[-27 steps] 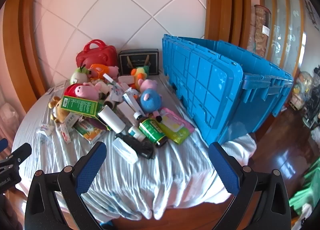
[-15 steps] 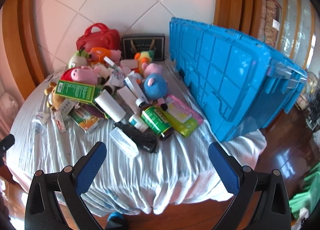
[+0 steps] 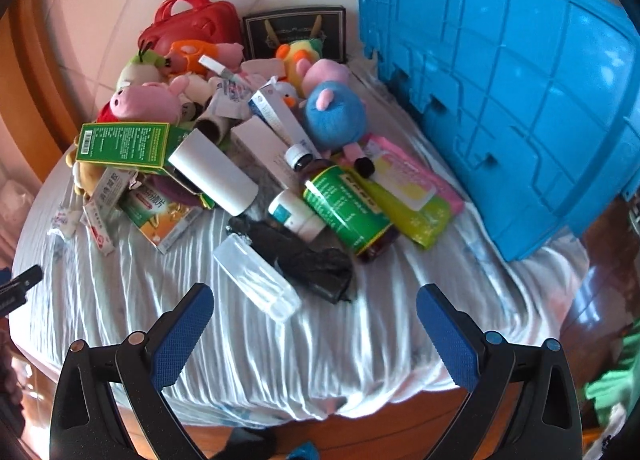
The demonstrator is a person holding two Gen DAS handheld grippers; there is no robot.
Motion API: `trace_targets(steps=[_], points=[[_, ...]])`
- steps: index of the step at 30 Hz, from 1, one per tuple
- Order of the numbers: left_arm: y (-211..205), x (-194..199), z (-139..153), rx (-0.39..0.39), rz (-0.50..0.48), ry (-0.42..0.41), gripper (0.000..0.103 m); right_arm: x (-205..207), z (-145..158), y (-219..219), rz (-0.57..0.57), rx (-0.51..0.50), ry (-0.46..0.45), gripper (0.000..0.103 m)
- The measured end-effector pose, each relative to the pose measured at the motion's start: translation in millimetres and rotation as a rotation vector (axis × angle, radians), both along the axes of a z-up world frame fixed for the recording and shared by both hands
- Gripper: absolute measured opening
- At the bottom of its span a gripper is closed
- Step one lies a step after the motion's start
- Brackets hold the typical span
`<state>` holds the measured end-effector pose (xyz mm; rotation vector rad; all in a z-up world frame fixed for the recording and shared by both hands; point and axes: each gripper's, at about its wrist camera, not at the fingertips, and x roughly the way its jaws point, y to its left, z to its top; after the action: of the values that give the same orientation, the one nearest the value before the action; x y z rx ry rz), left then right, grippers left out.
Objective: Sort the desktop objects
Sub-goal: 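Move both tools toward the pile of items on the table, then grasp the white-red ointment box with left tool while right tool grasps clear plastic case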
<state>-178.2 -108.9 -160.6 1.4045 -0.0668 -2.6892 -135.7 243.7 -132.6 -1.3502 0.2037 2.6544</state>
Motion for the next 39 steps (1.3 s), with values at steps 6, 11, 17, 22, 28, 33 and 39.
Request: trace_targets(steps=[6,11,17,22,28,33,39], points=[[14.4,-58.1,-33.3,0.04,-0.032,-0.025,0.084,-24.8,-21.8,-4.3,0.01,-0.02,-0.07,0.08],[31.3,-92.7,-63.4,0.042,-0.014,-0.068,0.068,-31.5,-33.4,0.5,0.028,-0.036,-0.094,0.08],[35.4,-81.4,-79.2,0.096,0.033,-0.114,0.028,-50.1,-46.7,-2.0,0.174,-0.057,-0.131,0.08],[51.7,-41.1,-57.9,0.086,0.053,-0.085,0.028,-63.5,-62.4,-15.5,0.353,-0.037,-0.168,0.075],[80.1,3.0,-20.3,0.079,0.017,-0.081,0.028,-67.9,-75.9,-30.7,0.468,-0.033,-0.193,0.035],[97.9,12.5,36.6,0.061,-0.079,0.022,0.028,-55.7,-29.6,-28.8,0.45,-0.138,-0.064,0.032],[123.0,8.8,97.0,0.081,-0.212,0.132,0.028,-41.9,43.3,-28.0,0.378,-0.087,0.112,0.032]])
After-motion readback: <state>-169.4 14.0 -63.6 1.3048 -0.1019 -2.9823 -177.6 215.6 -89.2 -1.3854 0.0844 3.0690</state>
